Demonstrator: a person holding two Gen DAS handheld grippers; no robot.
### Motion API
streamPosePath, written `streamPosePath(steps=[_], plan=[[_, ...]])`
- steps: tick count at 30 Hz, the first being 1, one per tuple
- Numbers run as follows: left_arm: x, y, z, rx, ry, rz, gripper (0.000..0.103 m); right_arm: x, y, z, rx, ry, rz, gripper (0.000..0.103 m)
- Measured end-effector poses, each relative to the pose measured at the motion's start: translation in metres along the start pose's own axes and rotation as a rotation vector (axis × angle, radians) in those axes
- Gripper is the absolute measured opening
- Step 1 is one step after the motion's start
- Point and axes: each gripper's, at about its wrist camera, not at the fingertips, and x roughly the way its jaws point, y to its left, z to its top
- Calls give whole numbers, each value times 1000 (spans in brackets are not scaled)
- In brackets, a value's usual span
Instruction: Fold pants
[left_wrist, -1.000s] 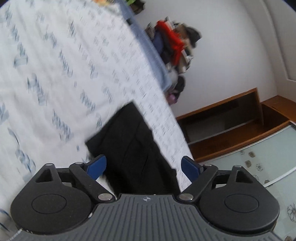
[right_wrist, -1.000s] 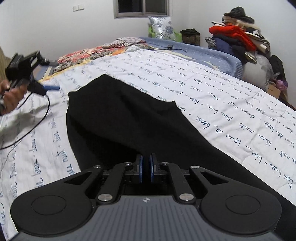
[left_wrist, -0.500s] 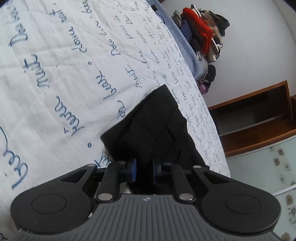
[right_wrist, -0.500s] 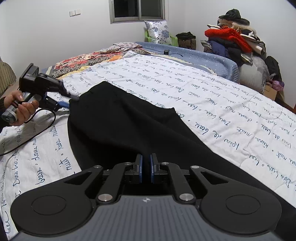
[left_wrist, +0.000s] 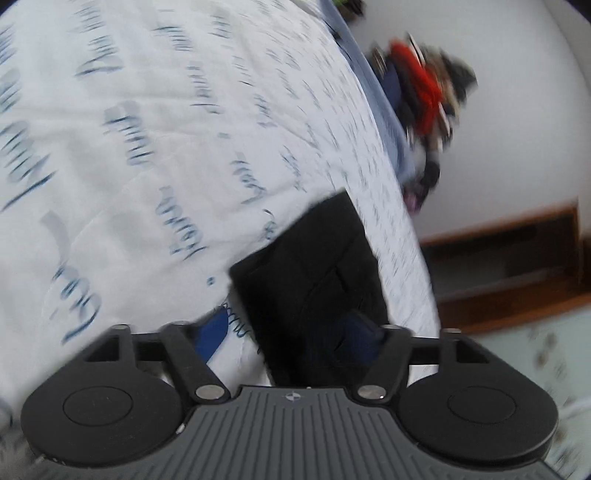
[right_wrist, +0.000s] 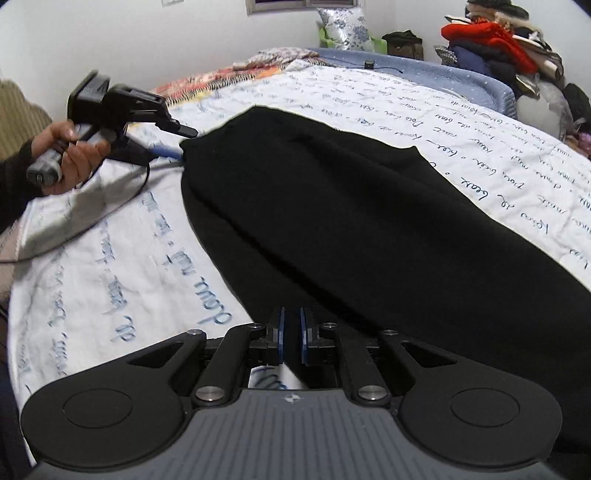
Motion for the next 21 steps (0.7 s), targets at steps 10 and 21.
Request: streamPosePath(steps=[10, 21], plan=[[26, -17, 3, 21, -35, 138, 26, -34, -15, -6, 221, -136, 52, 8], [-48, -51, -25, 188, -97, 95, 13, -98, -72, -98, 992, -358, 196, 76]])
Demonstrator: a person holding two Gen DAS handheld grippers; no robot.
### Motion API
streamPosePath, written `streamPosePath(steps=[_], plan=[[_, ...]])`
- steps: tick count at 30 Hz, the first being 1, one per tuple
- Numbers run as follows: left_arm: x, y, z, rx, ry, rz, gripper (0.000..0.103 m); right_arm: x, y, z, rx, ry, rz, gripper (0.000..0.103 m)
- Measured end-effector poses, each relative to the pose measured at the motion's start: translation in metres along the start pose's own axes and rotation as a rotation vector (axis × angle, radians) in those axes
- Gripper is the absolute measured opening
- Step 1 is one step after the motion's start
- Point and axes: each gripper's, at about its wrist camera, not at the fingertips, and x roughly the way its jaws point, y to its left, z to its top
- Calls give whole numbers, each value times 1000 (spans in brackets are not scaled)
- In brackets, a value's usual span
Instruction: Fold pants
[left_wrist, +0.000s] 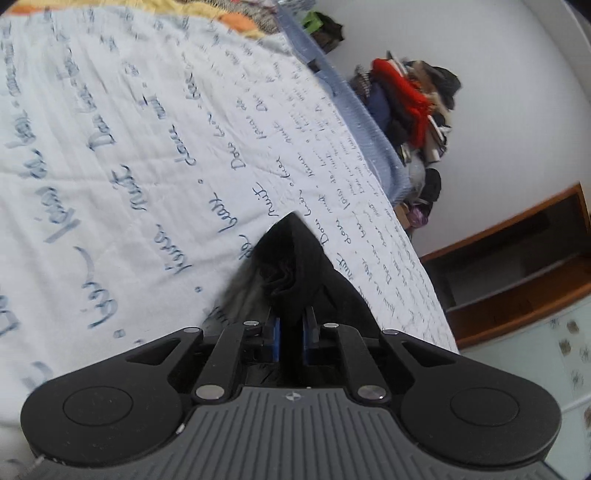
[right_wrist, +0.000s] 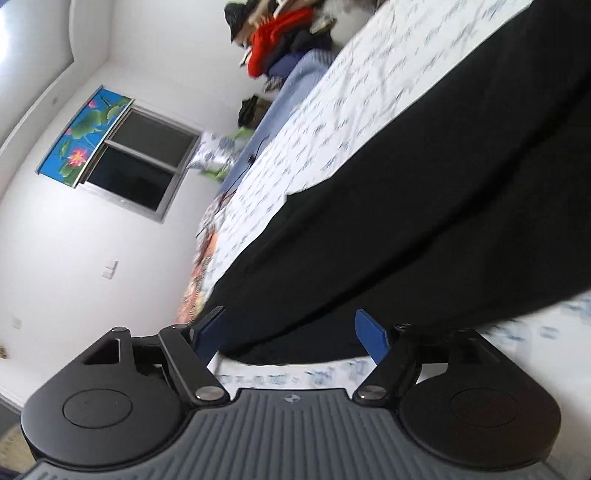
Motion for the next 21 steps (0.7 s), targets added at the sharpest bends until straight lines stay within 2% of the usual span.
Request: streamPosePath(steps=[1, 3, 4, 5, 6, 7, 9, 10, 12, 13, 14, 15, 16, 18, 21], plan=[[7, 9, -3, 5, 24, 27, 14, -7, 1, -2, -10, -9, -3, 76], [33, 38, -7, -47, 88, 82, 18, -19, -2, -7, -4, -31, 12, 76], [44, 54, -10, -69, 93, 42, 22, -21, -5, -5, 7, -39, 20, 76], [46, 61, -10, -85, 63, -3, 22, -20, -9, -6, 19, -47, 20, 76], [44, 62, -10, -107, 66, -8, 24, -19, -11, -4, 36, -54, 11, 76], [38, 60, -10, -124, 70, -15, 32, -20, -14, -1, 50, -58, -1, 76], [19, 47, -11, -89, 37, 2, 32, -27, -18, 10, 72, -85, -32, 76], [7, 37, -12, -46, 5, 23, 32, -37, -21, 17, 82, -119, -33, 76], [-18, 15, -15, 55, -72, 12, 32, -65, -34, 35, 120, -229, -33, 76], [-29, 2, -17, 107, -118, 0, 36, -79, -42, 44, 149, -287, -52, 76], [-37, -13, -24, 175, -160, -12, 47, -97, -54, 55, 193, -357, -80, 76], [-39, -29, -30, 237, -188, -15, 53, -111, -67, 63, 239, -411, -102, 76], [-38, -48, -40, 300, -210, -16, 63, -123, -80, 71, 287, -453, -125, 76], [-28, -85, -65, 454, -214, -50, 64, -139, -106, 87, 383, -509, -170, 76], [-5, -135, -119, 744, -204, -77, 64, -143, -133, 101, 474, -517, -211, 76]])
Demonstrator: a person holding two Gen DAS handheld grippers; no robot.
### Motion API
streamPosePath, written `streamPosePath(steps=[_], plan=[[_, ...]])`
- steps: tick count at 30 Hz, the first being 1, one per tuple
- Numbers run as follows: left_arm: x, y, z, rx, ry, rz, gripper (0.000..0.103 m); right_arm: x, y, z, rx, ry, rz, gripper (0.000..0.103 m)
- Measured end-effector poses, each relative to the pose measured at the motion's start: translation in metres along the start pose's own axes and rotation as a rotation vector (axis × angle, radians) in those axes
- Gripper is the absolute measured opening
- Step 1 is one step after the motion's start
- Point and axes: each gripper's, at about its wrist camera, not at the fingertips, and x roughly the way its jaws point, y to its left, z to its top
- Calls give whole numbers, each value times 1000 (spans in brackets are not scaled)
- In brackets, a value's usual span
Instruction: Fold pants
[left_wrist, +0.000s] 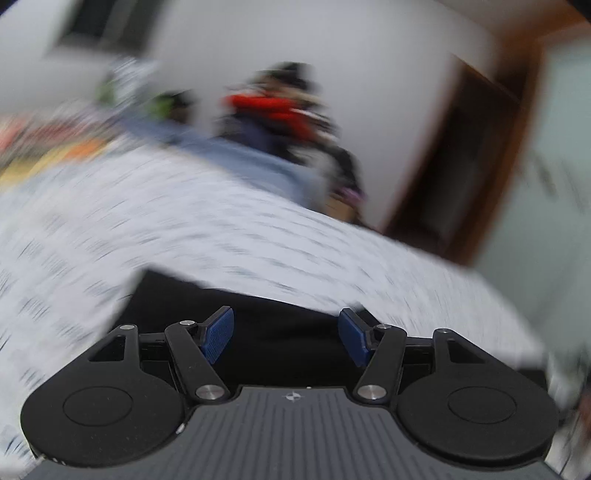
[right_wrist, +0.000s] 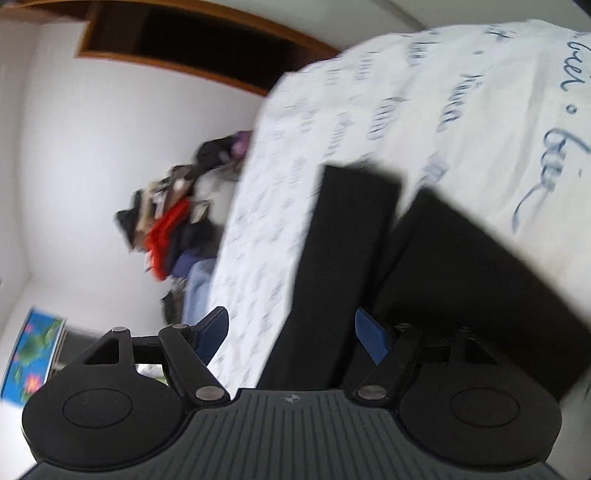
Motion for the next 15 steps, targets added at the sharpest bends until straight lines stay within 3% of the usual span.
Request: streamPosePath(steps=[5, 7, 9, 12, 15], plan=[[43, -102, -43, 385, 7, -114, 64, 14, -3, 2, -14, -11, -19, 69], [55, -135, -61, 537, -17, -139, 65, 18, 5, -3, -56, -11, -26, 37], [64, -161, -79, 686, -70, -156, 65, 31, 8, 2, -78, 6, -56, 25], [74, -196, -108, 925, -139, -183, 68, 37, 1, 7, -61, 4, -48, 24], [87, -225, -130, 1063, -145, -231, 70, 39, -9, 13, 3, -13, -8, 24]])
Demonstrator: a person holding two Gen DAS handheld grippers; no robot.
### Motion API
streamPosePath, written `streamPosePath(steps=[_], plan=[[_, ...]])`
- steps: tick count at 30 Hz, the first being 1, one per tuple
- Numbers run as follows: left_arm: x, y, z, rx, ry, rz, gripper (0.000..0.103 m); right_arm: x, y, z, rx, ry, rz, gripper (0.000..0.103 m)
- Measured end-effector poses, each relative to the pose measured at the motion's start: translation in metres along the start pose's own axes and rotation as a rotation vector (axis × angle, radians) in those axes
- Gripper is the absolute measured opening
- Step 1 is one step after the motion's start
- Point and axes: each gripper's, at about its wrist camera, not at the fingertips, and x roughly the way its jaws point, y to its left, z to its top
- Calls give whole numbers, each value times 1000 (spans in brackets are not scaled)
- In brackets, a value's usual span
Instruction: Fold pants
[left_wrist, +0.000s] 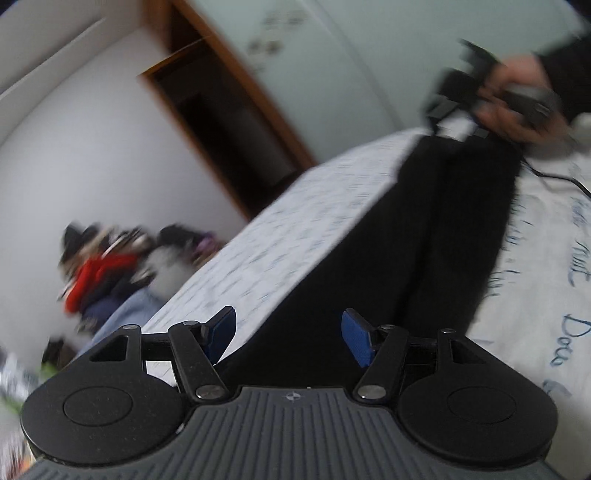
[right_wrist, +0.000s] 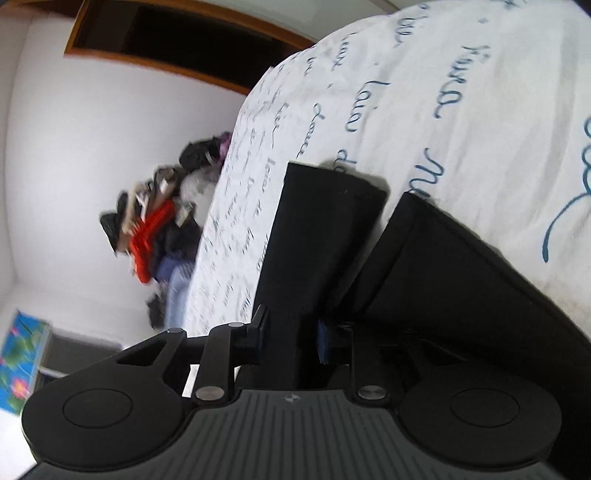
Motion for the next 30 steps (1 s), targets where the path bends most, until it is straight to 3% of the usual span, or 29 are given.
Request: streamPosePath(steps=[2, 3, 4, 6, 10, 12, 14, 15, 17, 20, 23, 26, 28, 30], plan=[[12, -17, 9, 45, -11, -11, 69, 2, -2, -1, 11, -7, 16, 23], [18, -25, 13, 72, -15, -13, 69, -1, 0, -2, -5, -5, 25, 9], [23, -31, 17, 101, -13, -11, 70, 0, 3, -3, -31, -1, 36, 3], [37, -41, 21, 147, 25, -38, 71, 0, 11, -6, -79, -10, 55, 3], [56, -48, 20, 199, 124, -160, 66, -2, 25, -2, -94, -20, 96, 3], [61, -44, 20, 231, 147, -177, 58, -4, 28, 2, -97, -19, 112, 3], [72, -36, 25, 207, 214, -223, 21, -3, 28, 4, -91, -12, 124, 3], [78, -32, 27, 190, 252, -238, 14, -2, 30, 4, -88, -8, 129, 3], [87, -29, 32, 171, 292, -237, 11, -1, 30, 5, -86, -10, 133, 4], [88, -17, 33, 147, 265, -201, 9, -3, 26, 5, -72, -14, 138, 4], [62, -5, 43, 139, 156, -138, 6, -14, 25, 5, -71, -28, 152, 4], [25, 6, 41, 118, 85, -215, 6, -48, 29, -2, -98, -53, 224, 4], [19, -5, 23, 145, 106, -271, 6, -77, 15, -12, -97, -60, 237, 4], [28, -22, 6, 191, 163, -305, 7, -94, -15, -24, -55, -55, 186, 4]])
